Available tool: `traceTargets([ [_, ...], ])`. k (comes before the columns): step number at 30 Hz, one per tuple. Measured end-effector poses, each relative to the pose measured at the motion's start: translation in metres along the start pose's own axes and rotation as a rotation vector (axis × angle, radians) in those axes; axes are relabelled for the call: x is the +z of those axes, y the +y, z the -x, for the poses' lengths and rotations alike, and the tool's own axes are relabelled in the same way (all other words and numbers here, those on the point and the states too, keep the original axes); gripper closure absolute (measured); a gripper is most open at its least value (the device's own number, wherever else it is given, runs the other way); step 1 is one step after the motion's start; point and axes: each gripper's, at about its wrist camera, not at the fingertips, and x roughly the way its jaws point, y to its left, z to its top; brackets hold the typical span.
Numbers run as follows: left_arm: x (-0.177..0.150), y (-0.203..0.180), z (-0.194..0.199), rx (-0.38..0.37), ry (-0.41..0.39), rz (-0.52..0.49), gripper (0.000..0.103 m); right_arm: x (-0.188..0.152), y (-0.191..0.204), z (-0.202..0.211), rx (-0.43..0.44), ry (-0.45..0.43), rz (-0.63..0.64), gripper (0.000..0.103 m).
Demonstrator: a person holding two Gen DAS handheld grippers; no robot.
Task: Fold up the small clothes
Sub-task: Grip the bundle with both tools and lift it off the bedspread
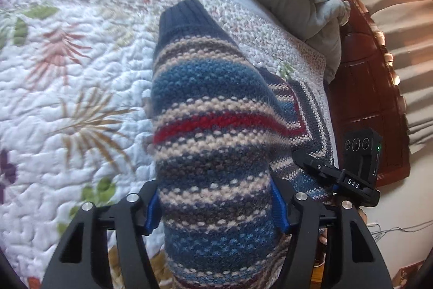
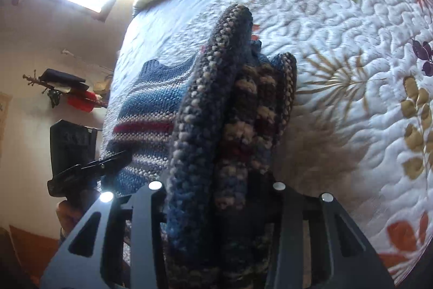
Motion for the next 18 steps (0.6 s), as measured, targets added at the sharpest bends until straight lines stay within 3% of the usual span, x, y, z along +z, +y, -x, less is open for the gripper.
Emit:
traceTargets([
  [4, -0.027, 0.008, 0.057, -0.011, -0.043, -0.007, 0.039, -0.029, 0.062, 0.001, 0.066, -0.034, 0.051, 0.065],
  [10, -0.098, 0.050, 0.144, -0.003, -0.119, 0.000, 0.039, -0.093, 0.143, -0.021, 0.108, -0.045, 0.171, 0.065],
  [18, -0.197, 0.133, 0.194, -0.002, -0.187, 0.074, 0.039, -0.190, 0.211, -0.081, 0.116, 0.015, 0.261, 0.065],
])
